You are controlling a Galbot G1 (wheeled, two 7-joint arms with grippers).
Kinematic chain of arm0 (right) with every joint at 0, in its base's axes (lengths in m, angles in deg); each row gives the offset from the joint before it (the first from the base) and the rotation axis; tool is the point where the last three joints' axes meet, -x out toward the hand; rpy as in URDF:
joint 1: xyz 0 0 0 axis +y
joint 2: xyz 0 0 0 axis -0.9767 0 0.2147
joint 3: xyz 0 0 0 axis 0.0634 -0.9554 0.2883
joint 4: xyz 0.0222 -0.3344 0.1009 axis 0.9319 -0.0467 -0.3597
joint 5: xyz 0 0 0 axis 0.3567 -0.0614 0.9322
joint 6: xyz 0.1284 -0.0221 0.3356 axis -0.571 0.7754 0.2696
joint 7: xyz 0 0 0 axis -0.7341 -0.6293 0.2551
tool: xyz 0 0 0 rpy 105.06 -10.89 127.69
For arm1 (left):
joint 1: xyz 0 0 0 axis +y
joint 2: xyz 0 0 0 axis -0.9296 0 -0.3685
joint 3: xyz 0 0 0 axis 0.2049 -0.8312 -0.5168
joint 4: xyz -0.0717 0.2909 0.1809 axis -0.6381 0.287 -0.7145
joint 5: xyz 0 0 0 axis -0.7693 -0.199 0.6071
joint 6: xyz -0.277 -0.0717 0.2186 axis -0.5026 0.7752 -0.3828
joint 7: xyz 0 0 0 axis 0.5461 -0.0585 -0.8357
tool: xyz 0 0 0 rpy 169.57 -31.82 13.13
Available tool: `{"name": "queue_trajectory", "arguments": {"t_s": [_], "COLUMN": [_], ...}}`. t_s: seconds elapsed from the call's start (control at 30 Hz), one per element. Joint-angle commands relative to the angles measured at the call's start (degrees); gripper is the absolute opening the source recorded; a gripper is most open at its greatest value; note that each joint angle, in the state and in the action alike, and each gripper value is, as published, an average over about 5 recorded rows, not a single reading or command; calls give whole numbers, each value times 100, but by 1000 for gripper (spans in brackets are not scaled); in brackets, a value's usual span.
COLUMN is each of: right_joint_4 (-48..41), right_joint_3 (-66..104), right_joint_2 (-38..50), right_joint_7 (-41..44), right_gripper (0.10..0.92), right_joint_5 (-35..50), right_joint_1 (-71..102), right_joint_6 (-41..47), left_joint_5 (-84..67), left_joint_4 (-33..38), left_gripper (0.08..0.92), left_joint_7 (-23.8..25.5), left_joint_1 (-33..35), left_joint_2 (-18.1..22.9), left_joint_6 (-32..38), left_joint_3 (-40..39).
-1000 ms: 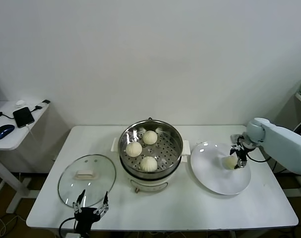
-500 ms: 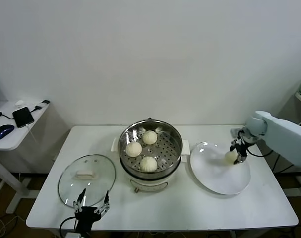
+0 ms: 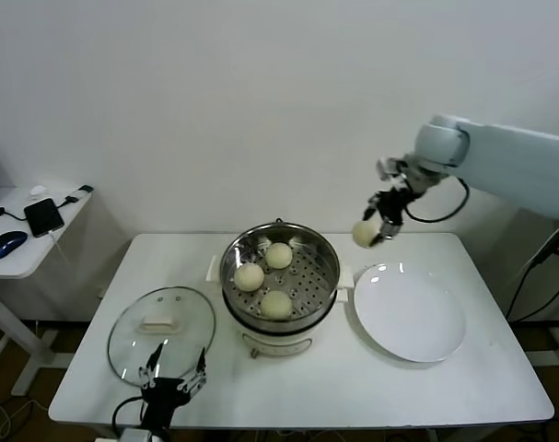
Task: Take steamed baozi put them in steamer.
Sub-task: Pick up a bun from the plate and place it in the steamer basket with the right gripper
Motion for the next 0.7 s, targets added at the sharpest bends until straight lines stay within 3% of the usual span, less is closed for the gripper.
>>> {"name": "queue_trajectory", "arguments": {"t_s": [0.03,0.3,0.7], "right_joint_4": [711,-10,-551], "right_joint_3": [-612,-691,-576], "right_joint_2": [-1465,-1821,-1803], "right_joint_7": [-562,-723,-757], "right_gripper": [641,641,640], "right_joint_5": [1692,810,335], "right_joint_1": [-561,717,1303], "right_joint_6": [698,762,743], "left_joint_5": [-2,-95,-162], "left_joint_4": [34,17,-54], "left_gripper": [823,823,823], "left_joint_7": [1,-5,-4], "left_joint_1": [-1,56,44], "left_joint_2": [-1,-47,-67], "left_joint_6": [-1,48,69], "left_joint_3": [2,64,88]}}
